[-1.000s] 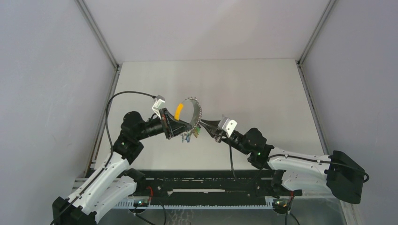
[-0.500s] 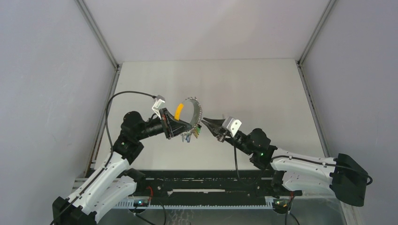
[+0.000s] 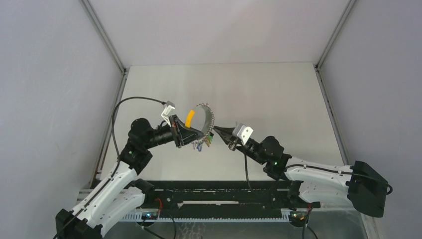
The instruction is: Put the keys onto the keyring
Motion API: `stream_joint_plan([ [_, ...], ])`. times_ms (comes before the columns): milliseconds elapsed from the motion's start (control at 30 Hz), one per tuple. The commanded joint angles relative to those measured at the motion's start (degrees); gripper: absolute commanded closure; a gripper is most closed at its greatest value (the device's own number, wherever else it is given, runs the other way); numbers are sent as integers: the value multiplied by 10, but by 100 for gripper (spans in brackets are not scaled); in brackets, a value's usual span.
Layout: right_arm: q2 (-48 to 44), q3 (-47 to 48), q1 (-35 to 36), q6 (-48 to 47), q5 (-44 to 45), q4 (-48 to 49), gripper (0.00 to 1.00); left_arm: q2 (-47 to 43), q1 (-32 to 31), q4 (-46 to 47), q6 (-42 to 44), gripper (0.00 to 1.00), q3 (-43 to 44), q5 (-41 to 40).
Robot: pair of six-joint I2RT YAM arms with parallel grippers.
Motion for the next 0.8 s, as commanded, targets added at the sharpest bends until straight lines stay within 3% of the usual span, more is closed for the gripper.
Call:
stream_joint_plan([
  [0,6,6,-2,-1,3,30,95,-9,-2,30,8,100,29,18],
  [767,8,8,3,3,-12,42,84,-10,-3,40,1,100,25,12],
])
